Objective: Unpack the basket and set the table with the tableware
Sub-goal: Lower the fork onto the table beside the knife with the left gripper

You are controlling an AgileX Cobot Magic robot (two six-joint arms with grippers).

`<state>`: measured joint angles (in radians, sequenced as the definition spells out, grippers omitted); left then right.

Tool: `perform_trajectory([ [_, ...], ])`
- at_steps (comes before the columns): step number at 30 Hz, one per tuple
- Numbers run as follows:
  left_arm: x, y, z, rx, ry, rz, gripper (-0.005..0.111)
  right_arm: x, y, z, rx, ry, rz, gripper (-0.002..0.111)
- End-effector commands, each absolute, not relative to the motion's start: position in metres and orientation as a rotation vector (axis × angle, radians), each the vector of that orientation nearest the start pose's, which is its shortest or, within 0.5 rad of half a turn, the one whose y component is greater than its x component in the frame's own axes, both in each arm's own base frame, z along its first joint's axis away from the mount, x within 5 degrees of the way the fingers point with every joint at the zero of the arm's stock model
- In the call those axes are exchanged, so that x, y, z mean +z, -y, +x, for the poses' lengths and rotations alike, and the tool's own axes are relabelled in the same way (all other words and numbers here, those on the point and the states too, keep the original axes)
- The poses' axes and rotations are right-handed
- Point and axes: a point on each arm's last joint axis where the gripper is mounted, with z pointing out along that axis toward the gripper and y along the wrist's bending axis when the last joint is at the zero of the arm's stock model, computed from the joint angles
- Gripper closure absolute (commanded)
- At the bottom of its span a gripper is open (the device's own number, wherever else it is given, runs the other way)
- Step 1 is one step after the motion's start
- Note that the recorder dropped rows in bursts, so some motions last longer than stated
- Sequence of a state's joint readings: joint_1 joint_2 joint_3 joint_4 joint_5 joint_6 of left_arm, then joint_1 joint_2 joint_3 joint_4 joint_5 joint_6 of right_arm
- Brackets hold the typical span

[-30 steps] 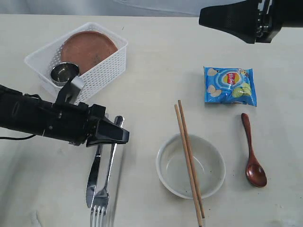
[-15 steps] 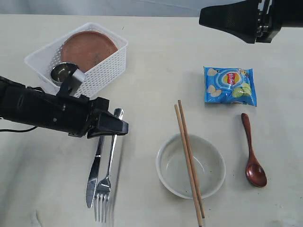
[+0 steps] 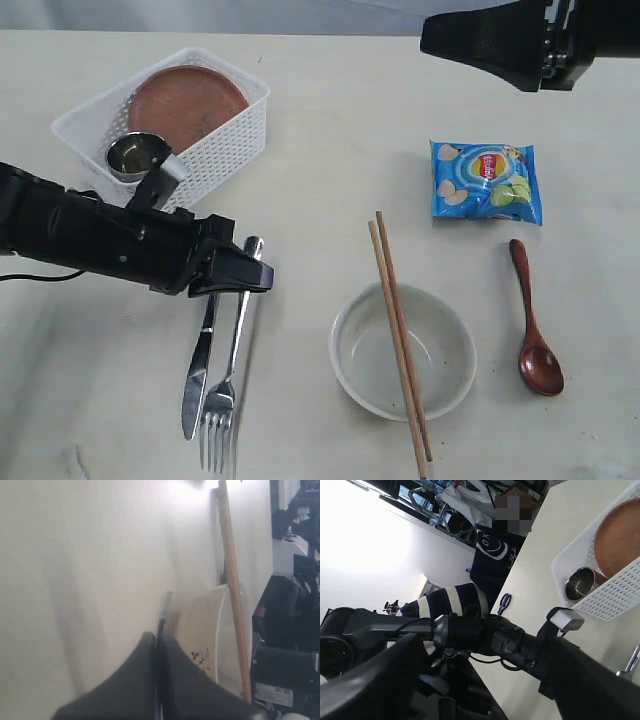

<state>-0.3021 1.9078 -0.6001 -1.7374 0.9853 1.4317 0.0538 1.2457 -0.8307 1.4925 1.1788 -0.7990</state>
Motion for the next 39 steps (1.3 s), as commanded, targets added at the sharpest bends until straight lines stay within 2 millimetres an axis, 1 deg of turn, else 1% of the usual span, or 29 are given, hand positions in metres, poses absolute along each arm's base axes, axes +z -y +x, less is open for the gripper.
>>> perform_trajectory([
  [1, 0.101, 0.157, 0.238, -1.653, -2.51, 0.235, 0.107, 0.329, -0.095, 0.215, 1.588, -2.069, -0.26, 0.041],
  [8, 0.097, 0.157, 0.24, -1.625, -2.514, 0.252, 0.107, 0.33, -0.096, 0.214, 1.598, -2.069, -0.27, 0.041],
  [12, 0.093, 0.155, 0.242, -1.554, -2.546, 0.244, 0.107, 0.329, -0.095, 0.214, 1.597, -2.069, -0.268, 0.041],
  [17, 0.091, 0.154, 0.243, -1.521, -2.561, 0.239, 0.107, 0.329, -0.095, 0.214, 1.595, -2.069, -0.266, 0.041],
  [28, 0.089, 0.153, 0.244, -1.489, -2.583, 0.219, 0.106, 0.329, -0.095, 0.214, 1.598, -2.069, -0.269, 0.041],
  [30, 0.089, 0.153, 0.244, -1.489, -2.583, 0.219, 0.104, 0.329, -0.095, 0.214, 1.598, -2.069, -0.269, 0.041],
  [35, 0.086, 0.151, 0.245, -1.442, -2.618, 0.177, 0.089, 0.33, -0.096, 0.214, 1.599, -2.069, -0.27, 0.041],
  [37, 0.085, 0.15, 0.245, -1.433, -2.626, 0.166, 0.086, 0.33, -0.096, 0.213, 1.604, -2.069, -0.275, 0.041],
  [39, 0.085, 0.15, 0.245, -1.433, -2.626, 0.166, 0.085, 0.33, -0.096, 0.213, 1.604, -2.069, -0.275, 0.041],
])
